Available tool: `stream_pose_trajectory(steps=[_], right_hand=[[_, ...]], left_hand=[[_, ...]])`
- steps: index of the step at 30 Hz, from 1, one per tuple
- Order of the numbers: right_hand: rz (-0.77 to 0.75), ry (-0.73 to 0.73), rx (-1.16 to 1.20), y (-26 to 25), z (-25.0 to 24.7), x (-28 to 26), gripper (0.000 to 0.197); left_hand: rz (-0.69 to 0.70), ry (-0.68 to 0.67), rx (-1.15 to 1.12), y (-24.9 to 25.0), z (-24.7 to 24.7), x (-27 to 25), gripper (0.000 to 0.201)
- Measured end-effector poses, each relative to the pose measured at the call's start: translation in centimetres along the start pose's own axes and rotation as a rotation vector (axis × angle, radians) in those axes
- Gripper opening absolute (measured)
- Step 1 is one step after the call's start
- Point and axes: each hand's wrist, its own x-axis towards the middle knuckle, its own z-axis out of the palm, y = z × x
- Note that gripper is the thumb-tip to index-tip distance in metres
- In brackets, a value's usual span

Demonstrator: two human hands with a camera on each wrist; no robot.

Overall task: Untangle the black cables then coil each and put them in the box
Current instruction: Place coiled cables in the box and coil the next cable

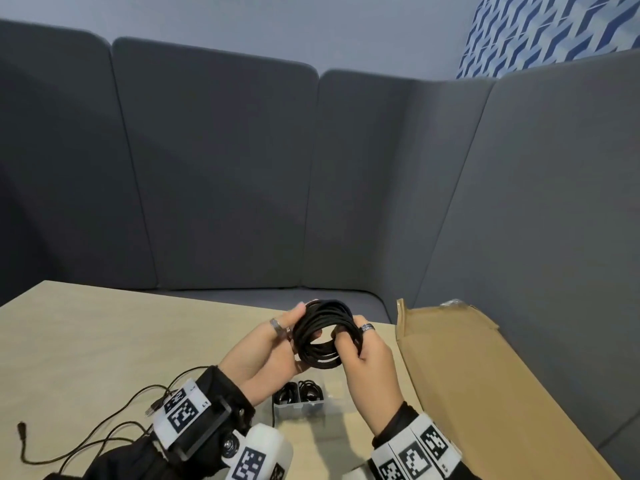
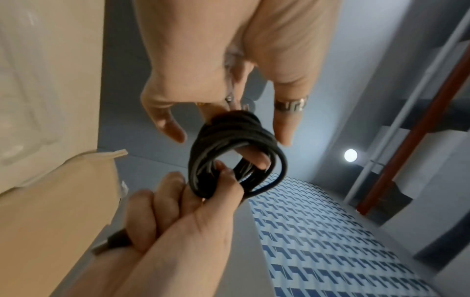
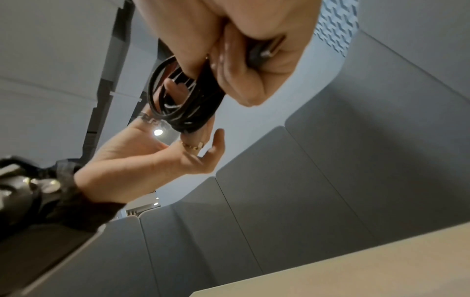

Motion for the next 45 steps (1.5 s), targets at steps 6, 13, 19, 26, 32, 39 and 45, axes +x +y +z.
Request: stream_pose_trajectory(steps=[6,13,19,26,32,39,45], right_hand=[[-0.024,0.054,-0.031,0.0,0.8,0.7,0.019],[-0.007,0.042,-0.076,0.3,1.6,1.0,0.021],[-0.068,-0.008,-0.173,0.6,2.5,0.5,0.015],[-0.114,-0.034,-0.308,1.2,2.5,0.3,0.014],[-0.166,-0.110,-0.628,1.0,1.9,0.2,0.073],[-0.013,-0.174,-0.248,1.4,3.1,0.5,0.020],[-0.070,-0.594,-0.367,1.0,-0.7,1.4,0.013]], left_hand=[[0.046,0.086,0.092,0.2,0.8,0.2,0.039],[-0.013,0.135,-0.027,0.5,1.5,0.9,0.044],[0.253,0.398,0.097,-0.3,1.8,1.9,0.025],[0.195,0.378,0.091,0.2,1.6,1.9,0.026],[0.366,0.339,0.294,0.5,1.6,1.5,0.028],[0.908,0.393,0.680,-0.2,0.6,1.4,0.020],[0.811,0.460,0.870,0.8,-1.4,2.0,0.023]])
